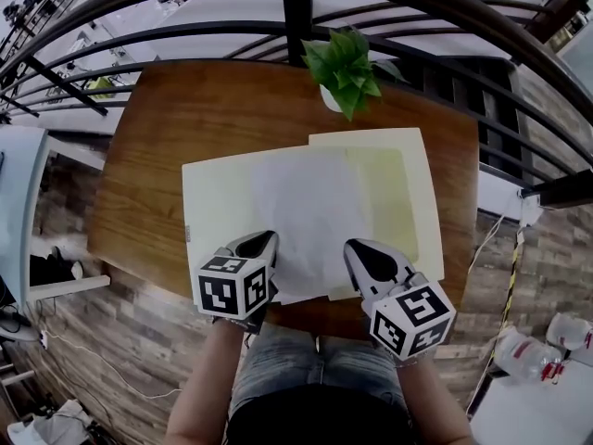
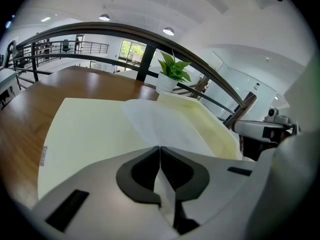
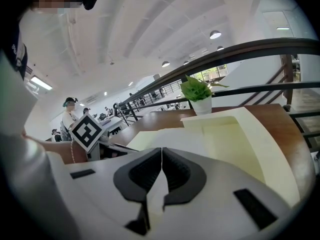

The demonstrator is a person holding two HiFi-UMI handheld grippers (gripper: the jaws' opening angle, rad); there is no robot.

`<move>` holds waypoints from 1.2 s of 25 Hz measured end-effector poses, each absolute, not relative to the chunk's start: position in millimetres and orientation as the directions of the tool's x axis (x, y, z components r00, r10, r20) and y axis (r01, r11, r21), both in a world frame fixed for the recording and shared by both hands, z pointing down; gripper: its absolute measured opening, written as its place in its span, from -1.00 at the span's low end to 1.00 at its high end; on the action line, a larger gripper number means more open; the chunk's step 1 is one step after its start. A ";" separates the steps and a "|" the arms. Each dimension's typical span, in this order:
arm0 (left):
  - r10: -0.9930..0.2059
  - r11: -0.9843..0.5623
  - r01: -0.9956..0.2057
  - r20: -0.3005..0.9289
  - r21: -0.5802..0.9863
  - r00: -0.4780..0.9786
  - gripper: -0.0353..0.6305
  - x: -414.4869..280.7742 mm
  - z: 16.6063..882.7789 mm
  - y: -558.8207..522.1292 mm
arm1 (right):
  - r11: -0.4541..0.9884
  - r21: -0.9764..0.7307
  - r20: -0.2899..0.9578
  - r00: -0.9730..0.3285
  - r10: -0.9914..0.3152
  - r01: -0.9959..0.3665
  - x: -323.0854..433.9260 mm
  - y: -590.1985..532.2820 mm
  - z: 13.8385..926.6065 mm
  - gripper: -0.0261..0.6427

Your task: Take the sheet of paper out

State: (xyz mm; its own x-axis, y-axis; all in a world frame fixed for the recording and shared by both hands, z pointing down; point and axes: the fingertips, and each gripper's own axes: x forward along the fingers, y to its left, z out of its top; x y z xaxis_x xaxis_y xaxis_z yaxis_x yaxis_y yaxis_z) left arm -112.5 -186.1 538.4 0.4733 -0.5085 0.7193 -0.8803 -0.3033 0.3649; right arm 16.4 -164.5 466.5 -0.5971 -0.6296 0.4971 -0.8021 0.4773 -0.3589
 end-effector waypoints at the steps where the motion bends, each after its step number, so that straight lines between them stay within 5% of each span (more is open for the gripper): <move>1: -0.512 -0.299 -0.881 0.718 0.365 0.471 -0.83 -116.7 537.5 -185.0 | 0.476 -0.360 0.496 -0.596 -0.631 -0.803 14.1 -163.6 466.0 -0.84; 30: -0.651 -0.249 -0.870 0.591 0.426 0.476 -0.82 -185.1 473.4 -160.5 | 0.469 -0.310 0.445 -0.562 -0.698 -0.827 -6.4 -149.4 433.7 -0.84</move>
